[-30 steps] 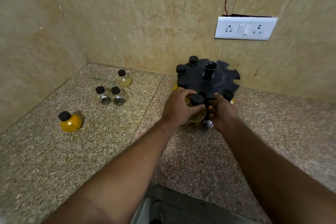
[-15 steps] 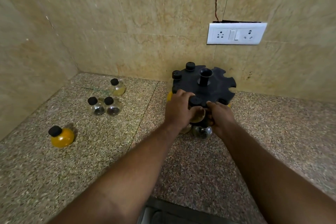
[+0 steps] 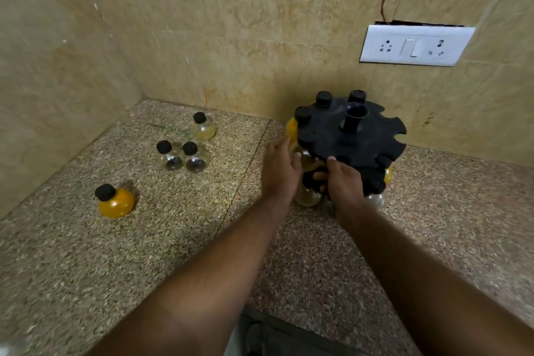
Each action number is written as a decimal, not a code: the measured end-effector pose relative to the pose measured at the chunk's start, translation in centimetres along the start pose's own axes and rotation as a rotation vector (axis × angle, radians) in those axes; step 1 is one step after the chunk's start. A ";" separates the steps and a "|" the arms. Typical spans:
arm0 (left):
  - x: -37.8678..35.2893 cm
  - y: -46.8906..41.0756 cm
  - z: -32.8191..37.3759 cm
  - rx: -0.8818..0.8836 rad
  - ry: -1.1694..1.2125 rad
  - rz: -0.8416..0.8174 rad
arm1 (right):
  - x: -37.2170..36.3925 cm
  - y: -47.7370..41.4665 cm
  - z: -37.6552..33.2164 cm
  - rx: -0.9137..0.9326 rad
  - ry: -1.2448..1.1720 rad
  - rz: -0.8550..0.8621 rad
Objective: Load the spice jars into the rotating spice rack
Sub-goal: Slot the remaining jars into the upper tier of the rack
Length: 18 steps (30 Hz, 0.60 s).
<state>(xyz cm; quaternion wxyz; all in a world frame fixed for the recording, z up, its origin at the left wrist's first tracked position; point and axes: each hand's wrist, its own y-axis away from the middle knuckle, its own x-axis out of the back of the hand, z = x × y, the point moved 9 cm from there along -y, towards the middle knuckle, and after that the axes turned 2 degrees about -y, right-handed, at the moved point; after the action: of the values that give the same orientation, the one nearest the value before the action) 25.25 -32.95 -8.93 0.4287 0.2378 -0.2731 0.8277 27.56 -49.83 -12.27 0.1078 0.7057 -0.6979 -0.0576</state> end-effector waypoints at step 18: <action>8.0 -0.2 -24.6 0.583 0.071 0.102 | -23.0 -1.3 8.9 0.173 0.811 -0.520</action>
<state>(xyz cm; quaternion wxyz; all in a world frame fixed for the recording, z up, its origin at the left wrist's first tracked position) 17.39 -12.06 -22.04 0.3096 0.3076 -0.0200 0.8995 26.34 -27.52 -22.82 0.2939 0.8286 -0.4025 0.2551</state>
